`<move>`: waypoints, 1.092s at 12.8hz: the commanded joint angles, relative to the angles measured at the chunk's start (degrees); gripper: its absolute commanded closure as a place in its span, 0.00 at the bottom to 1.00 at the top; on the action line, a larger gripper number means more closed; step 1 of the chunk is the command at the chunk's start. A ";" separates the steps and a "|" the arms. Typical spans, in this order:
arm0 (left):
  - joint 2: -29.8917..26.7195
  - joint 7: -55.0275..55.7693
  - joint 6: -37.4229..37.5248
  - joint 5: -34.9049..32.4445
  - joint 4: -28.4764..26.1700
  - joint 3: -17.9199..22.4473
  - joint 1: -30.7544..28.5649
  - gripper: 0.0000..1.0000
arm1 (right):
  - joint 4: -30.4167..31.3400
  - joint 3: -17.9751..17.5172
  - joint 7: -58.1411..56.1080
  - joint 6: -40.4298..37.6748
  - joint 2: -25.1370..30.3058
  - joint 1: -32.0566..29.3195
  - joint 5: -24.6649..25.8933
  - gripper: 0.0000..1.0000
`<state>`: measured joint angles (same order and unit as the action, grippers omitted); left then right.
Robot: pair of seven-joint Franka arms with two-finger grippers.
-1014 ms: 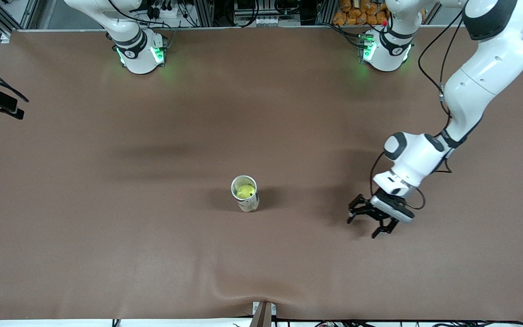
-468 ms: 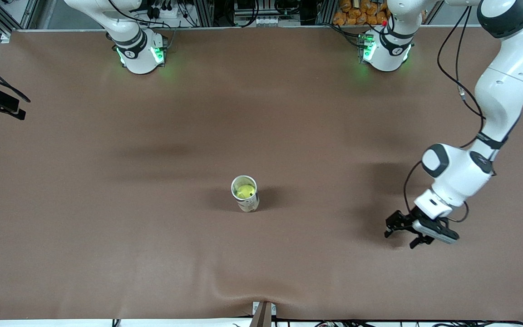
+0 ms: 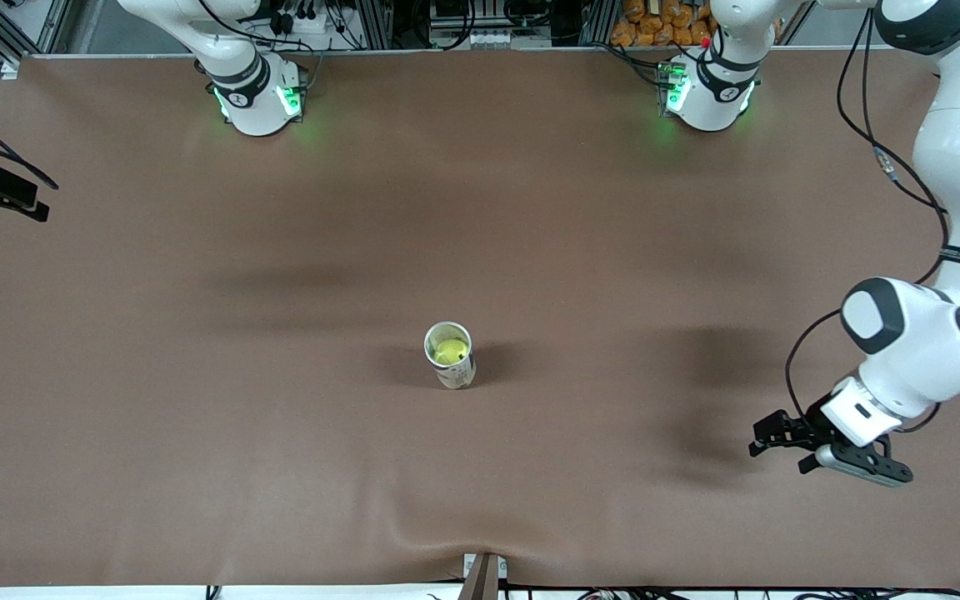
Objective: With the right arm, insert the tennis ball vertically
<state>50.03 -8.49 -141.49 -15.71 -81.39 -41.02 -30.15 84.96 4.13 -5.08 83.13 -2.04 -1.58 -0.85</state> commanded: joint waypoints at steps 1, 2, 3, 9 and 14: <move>-2.81 4.78 9.18 -0.55 4.04 -0.03 2.98 0.00 | 0.65 -0.44 0.24 2.99 -0.15 -0.87 0.50 0.00; -4.31 6.97 12.17 -0.55 4.05 0.23 3.52 0.00 | 0.56 -0.36 0.25 3.26 -0.51 -0.62 0.41 0.00; -6.59 7.34 15.33 -0.63 4.05 0.41 3.52 0.00 | 0.56 -0.36 0.25 3.26 -0.60 -0.61 0.41 0.00; -26.53 21.98 44.24 -0.11 3.69 -2.48 3.43 0.00 | 0.29 -0.27 0.16 3.26 -0.60 -0.79 0.58 0.00; -34.20 22.55 55.79 -0.10 3.87 -2.84 2.73 0.00 | 0.56 -0.27 0.16 2.91 -0.69 -0.53 0.67 0.00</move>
<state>17.77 13.82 -86.41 -15.71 -76.00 -44.37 -26.61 85.24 4.36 -5.04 86.13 -3.05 -1.70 -0.79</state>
